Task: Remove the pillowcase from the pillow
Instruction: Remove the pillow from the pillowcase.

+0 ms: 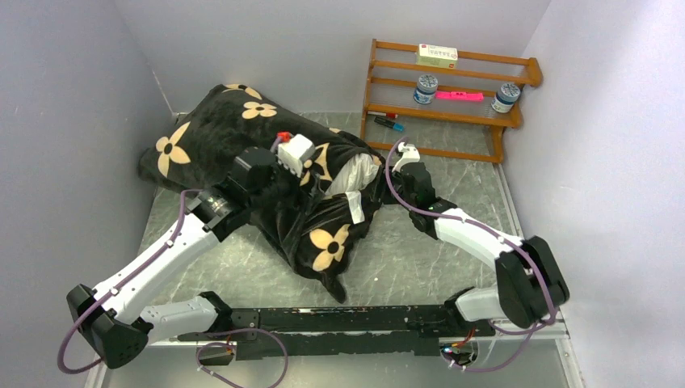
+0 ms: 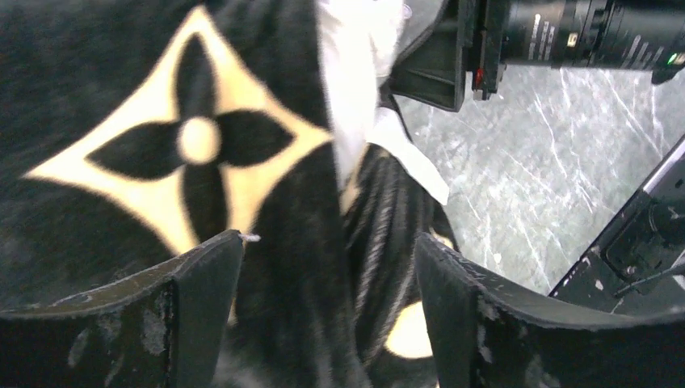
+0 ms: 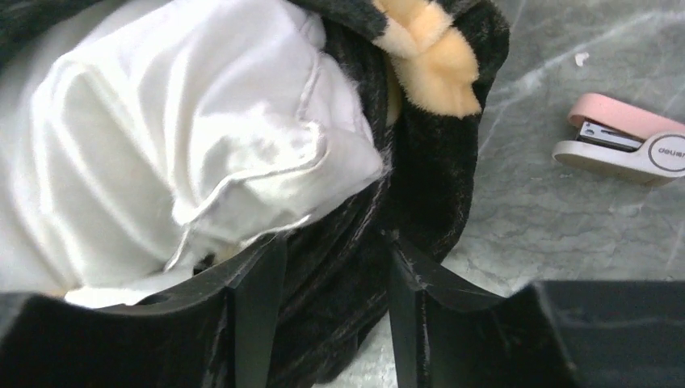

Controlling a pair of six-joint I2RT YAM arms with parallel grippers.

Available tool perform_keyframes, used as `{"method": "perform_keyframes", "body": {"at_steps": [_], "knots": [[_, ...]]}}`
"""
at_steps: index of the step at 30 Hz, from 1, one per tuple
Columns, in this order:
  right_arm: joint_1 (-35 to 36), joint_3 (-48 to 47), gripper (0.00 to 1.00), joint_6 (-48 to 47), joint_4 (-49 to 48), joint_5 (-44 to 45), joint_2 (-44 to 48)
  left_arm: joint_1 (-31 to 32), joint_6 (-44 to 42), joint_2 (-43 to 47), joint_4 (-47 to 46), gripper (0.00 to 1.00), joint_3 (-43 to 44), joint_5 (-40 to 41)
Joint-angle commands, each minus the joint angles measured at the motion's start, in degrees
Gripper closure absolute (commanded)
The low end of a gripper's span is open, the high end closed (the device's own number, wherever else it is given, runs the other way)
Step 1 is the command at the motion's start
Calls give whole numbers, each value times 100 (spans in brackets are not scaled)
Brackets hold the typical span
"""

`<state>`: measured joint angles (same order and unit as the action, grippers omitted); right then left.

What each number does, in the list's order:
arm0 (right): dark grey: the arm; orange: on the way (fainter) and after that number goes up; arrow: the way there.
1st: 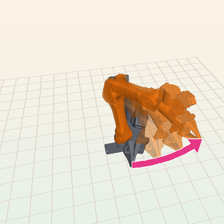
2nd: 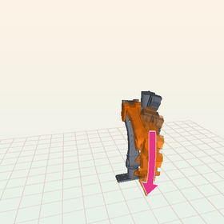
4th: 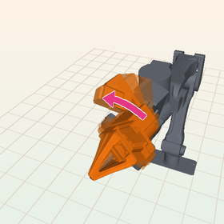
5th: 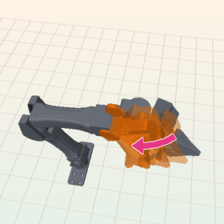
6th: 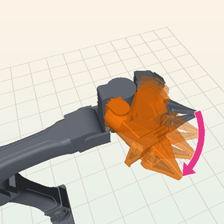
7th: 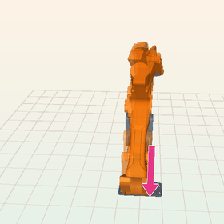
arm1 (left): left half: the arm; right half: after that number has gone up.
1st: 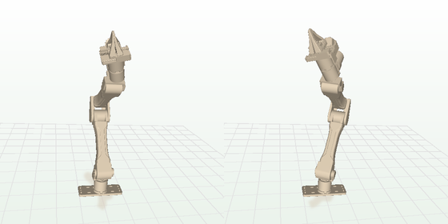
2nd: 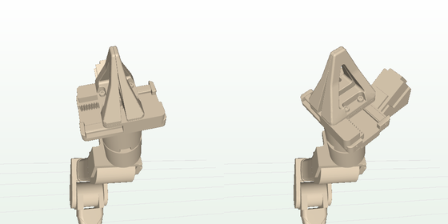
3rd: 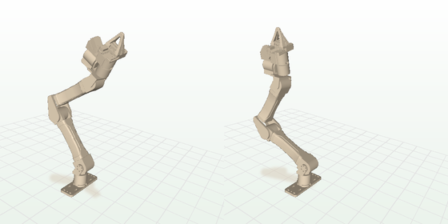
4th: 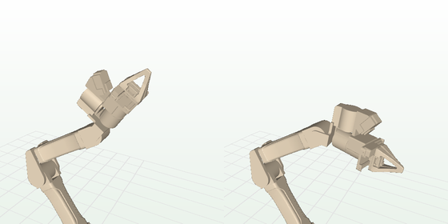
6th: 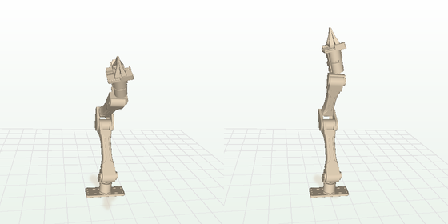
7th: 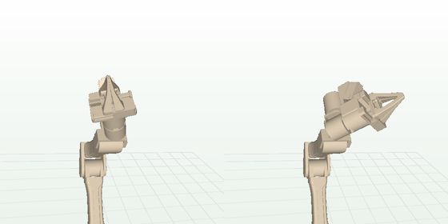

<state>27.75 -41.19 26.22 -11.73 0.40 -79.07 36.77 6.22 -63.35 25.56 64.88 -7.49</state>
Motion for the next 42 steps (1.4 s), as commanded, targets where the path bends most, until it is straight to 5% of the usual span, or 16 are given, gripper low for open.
{"method": "perform_keyframes", "body": {"at_steps": [1,10,19,24,38,42], "knots": [[207,-29,47,-520,736,-196,732,875,-389,102,78,12,-35,1118],[760,-271,32,-904,1409,-454,1539,1306,-439,-80,134,8,-304,2948],[1174,-302,25,-1424,1209,-660,1719,1301,-390,-381,-174,7,-518,2501],[1313,-294,23,-1735,810,-1035,1619,1231,-332,-432,-219,8,-569,3006],[1358,-1383,19,-3210,636,-2369,415,76,-132,-130,-448,60,-885,2397],[1361,-1752,22,-3272,736,-3110,-44,-6,-127,-15,-545,62,-1006,2176]]}}
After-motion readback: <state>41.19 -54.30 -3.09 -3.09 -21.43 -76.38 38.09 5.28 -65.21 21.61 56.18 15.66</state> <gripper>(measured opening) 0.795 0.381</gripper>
